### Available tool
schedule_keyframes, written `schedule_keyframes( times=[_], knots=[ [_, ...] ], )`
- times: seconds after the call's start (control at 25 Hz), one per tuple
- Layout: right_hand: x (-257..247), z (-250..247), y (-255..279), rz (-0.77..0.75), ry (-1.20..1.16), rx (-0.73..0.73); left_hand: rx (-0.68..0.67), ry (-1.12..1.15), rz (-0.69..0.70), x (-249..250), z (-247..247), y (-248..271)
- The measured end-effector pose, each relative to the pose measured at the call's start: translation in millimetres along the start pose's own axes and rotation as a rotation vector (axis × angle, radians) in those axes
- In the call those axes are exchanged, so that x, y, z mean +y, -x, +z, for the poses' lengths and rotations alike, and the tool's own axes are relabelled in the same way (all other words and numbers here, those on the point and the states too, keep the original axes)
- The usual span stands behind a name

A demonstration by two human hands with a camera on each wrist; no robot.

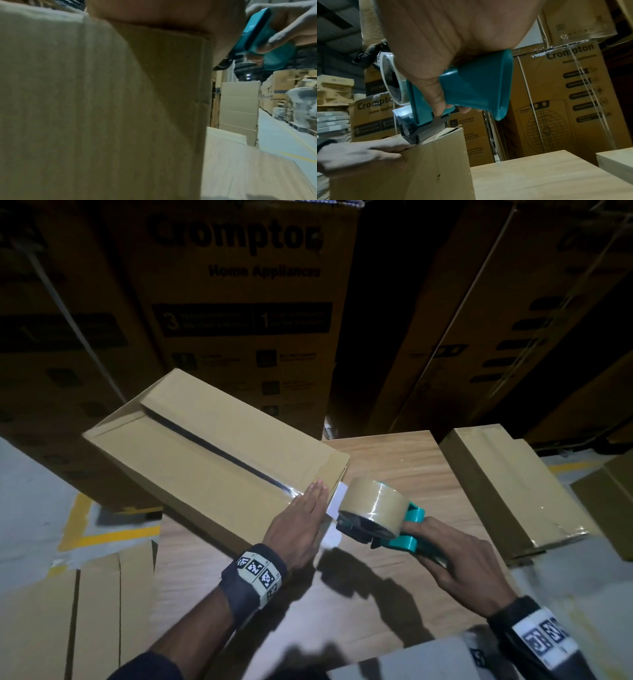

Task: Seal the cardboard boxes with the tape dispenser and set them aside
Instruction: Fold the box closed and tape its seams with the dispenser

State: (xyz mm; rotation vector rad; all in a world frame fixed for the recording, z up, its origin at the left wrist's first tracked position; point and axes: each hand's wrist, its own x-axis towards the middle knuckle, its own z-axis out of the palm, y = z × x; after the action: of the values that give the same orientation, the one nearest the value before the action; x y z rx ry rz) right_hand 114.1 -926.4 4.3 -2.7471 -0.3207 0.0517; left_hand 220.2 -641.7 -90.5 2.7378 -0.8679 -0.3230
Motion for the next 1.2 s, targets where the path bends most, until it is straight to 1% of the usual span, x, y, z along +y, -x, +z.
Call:
schedule_keyframes(
  times=[0.08, 0.16, 0.28, 0.32, 0.4, 0.56, 0.68, 0.76, 0.88, 0.96, 1.04, 1.12, 1.2],
  knots=[
    [3.3, -12.4, 12.8, 0.017, -0.004, -0.014, -0.029, -0.013, -0.008, -1.7, -0.8, -0.5],
    [9.9, -27.7, 33.2, 0.019, -0.008, 0.016, -0.065, -0.002, -0.026, 0.5, -2.3, -0.2],
    [16.0, -32.2, 55.9, 0.036, -0.027, 0.044, -0.066, -0.040, -0.018, 3.0, -1.9, 0.1],
    [17.9, -25.4, 57.3, 0.054, -0.022, 0.044, -0.064, -0.053, -0.014, 2.7, -2.1, -0.6],
    [32.0, 6.4, 56.7, 0.102, -0.019, 0.028, -0.071, -0.040, -0.016, 1.2, -4.4, -1.9],
    [64.4, 105.3, 51.0, 0.171, -0.093, -0.012, -0.110, -0.053, -0.012, 2.5, -9.4, -3.1],
    [63.5, 167.4, 31.5, 0.200, -0.090, -0.065, -0.131, -0.062, -0.028, 2.5, -7.4, -5.3],
    [57.3, 189.9, 13.6, 0.201, -0.105, -0.089, -0.129, -0.056, -0.038, 2.2, -6.7, -6.1],
    [48.7, 205.1, -8.7, 0.202, -0.122, -0.089, -0.146, -0.031, -0.049, 3.1, -6.3, -6.3],
    [46.0, 206.5, -16.1, 0.186, -0.134, -0.096, -0.156, -0.031, -0.056, 4.2, -7.2, -6.5],
    [51.2, 202.7, -20.8, 0.140, -0.119, -0.106, -0.156, -0.038, -0.055, 4.2, -7.4, -7.1],
    [60.8, 193.7, -27.5, 0.075, -0.096, -0.146, -0.168, -0.046, -0.047, 3.0, -7.6, -7.9],
    [63.4, 185.3, -33.8, 0.008, -0.035, -0.168, -0.184, -0.050, -0.042, 1.9, -7.3, -8.8]
  ],
)
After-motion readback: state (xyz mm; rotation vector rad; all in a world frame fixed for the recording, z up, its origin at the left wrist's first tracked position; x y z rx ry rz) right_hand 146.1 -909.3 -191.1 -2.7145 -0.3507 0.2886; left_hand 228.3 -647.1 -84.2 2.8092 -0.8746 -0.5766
